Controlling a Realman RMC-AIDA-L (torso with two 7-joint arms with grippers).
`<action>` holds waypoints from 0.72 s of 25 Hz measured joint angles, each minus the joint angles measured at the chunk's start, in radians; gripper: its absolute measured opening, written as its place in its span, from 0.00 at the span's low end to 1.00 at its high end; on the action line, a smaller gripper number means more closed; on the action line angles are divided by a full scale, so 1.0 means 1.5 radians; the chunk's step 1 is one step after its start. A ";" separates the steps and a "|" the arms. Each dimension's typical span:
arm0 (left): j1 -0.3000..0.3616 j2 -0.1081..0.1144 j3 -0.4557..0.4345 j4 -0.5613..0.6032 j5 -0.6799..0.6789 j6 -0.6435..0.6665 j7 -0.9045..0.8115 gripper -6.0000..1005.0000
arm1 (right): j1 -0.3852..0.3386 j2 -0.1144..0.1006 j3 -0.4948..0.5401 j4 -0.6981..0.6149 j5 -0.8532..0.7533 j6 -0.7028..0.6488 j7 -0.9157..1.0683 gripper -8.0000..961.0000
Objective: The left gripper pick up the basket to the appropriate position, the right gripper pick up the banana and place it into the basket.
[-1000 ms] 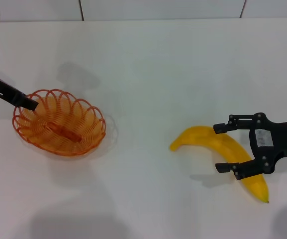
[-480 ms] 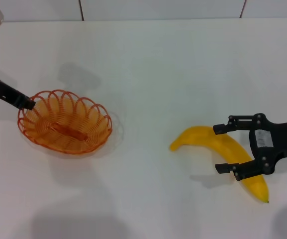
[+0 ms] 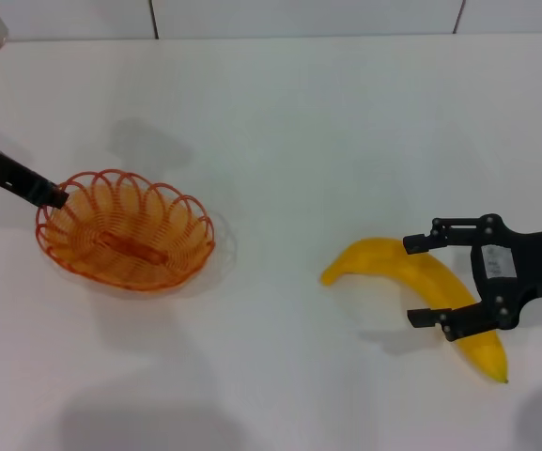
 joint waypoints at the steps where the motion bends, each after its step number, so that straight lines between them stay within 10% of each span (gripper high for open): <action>1: 0.000 0.000 -0.001 0.000 -0.004 0.003 0.000 0.07 | 0.000 0.000 0.000 0.000 0.000 0.000 0.000 0.92; 18: 0.012 -0.003 -0.005 -0.003 -0.186 0.101 -0.020 0.07 | -0.005 -0.001 0.000 0.000 0.000 0.000 0.000 0.92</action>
